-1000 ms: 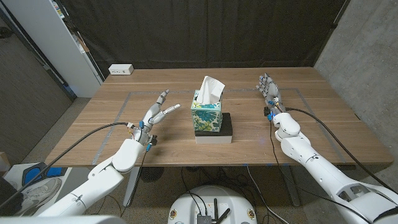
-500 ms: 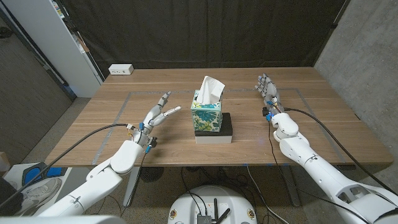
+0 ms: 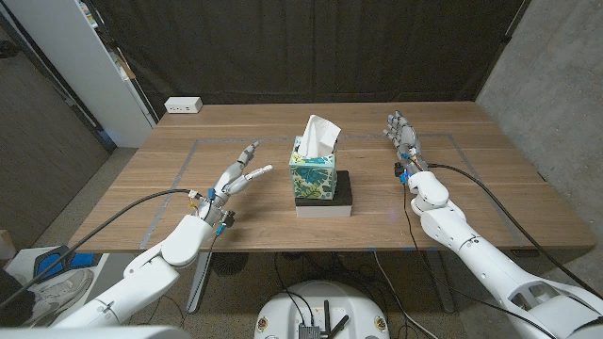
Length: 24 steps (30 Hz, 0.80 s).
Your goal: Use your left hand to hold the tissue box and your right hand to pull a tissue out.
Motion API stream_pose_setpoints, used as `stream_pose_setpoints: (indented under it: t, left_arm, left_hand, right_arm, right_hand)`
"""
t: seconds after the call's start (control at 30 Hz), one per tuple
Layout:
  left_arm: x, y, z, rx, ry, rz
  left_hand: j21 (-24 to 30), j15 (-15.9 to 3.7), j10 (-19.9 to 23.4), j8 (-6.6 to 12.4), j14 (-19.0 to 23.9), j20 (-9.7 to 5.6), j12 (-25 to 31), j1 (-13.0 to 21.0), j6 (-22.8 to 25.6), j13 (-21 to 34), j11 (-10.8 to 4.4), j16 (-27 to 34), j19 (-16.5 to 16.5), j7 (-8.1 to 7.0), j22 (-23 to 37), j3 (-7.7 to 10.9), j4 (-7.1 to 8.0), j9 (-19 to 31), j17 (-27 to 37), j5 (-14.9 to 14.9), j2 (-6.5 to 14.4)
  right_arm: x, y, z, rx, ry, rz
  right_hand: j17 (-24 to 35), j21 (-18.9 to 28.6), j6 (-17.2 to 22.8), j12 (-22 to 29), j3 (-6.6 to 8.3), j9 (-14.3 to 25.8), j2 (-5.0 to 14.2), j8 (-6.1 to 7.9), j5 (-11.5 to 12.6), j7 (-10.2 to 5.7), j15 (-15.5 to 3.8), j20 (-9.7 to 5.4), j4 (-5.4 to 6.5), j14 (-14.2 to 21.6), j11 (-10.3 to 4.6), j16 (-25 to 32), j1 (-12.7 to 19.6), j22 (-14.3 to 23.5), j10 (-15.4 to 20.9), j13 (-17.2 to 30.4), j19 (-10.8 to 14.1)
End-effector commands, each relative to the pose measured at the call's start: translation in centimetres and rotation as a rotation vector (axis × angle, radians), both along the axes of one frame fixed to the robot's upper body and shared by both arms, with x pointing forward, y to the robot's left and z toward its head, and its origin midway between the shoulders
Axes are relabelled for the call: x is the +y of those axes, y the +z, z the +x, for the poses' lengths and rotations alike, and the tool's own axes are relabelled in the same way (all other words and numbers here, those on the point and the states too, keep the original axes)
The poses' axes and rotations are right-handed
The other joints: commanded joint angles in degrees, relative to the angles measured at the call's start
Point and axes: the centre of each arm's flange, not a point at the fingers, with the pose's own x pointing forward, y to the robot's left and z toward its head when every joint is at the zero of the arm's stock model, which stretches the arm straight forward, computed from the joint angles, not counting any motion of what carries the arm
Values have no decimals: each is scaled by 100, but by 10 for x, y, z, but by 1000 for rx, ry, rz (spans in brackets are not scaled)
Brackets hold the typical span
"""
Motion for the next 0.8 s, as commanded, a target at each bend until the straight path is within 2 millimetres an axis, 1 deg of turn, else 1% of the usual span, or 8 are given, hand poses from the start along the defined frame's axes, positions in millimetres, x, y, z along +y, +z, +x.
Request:
stream_pose_setpoints:
  t: [0.03,0.2,0.53,0.57,0.63,0.7,0.73,0.8]
  left_arm:
    - [7,-1,-2,4,-20,32]
    - [9,1,-2,7,-34,51]
    - [13,9,2,35,-85,91]
    - [13,10,1,38,-77,113]
    - [13,14,2,66,-100,121]
    - [12,19,2,89,-121,140]
    - [12,22,2,99,-131,150]
    - [10,26,3,121,-163,164]
  left_hand:
    - [-6,-68,-1268,40,-1193,-212,26,61,-1848,13,-34,4,52,-18,28,-27,6,22,11,20,-8]
    - [2,-68,-1237,56,-1151,-203,35,81,-1813,13,-35,17,90,-17,27,-39,3,22,10,19,-6]
    - [58,-82,-1008,159,-877,-206,96,192,-1561,9,-12,74,361,-5,21,-125,-31,16,7,14,-50]
    - [60,-89,-926,209,-791,-201,114,238,-1433,6,-32,86,418,-17,17,-159,-46,12,6,18,-74]
    - [96,-101,-805,251,-637,-199,134,339,-1324,1,-39,104,602,-15,12,-199,-70,6,3,29,-84]
    - [107,-88,-753,278,-570,-195,141,395,-1258,-1,-32,110,674,-3,10,-209,-79,3,2,34,-76]
    - [102,-93,-688,315,-521,-193,149,475,-1165,-3,-25,103,725,-32,6,-218,-92,0,1,41,-64]
    - [93,-86,-530,378,-428,-156,177,609,-1002,-6,-3,95,816,3,0,-249,-111,-6,-2,56,-77]
  right_arm:
    - [9,0,-6,-5,-9,-2]
    - [11,-2,-9,-5,-15,3]
    - [16,-2,-13,-7,-30,9]
    - [16,-2,-14,-8,-31,5]
    - [17,-2,-14,-7,-34,8]
    - [18,-2,-14,-8,-37,11]
    - [18,-2,-14,-8,-38,12]
    - [18,-2,-14,-6,-40,14]
  right_hand:
    - [-2,-11,61,-4,29,16,41,38,0,3,0,5,-40,48,-3,1,8,14,69,17,36]
    - [-4,-22,62,-4,25,16,44,39,0,5,-2,4,-46,48,1,0,5,14,70,17,37]
    - [-4,-42,60,-6,15,16,54,37,0,5,-1,7,-47,53,-2,4,-12,15,68,17,48]
    - [-4,-45,60,-5,14,16,56,37,1,5,-1,5,-47,53,1,4,-14,15,70,17,49]
    - [-4,-48,60,-3,13,16,59,37,1,5,-2,3,-46,54,2,5,-17,15,76,17,50]
    - [-3,-50,59,-3,11,16,64,37,1,5,-4,4,-43,54,-2,5,-22,15,77,17,56]
    - [-2,-53,60,-2,10,16,67,37,1,3,-5,3,-41,54,0,6,-26,15,78,17,56]
    - [0,-57,63,-2,7,16,71,38,1,3,-3,3,-37,53,4,7,-34,15,79,17,59]
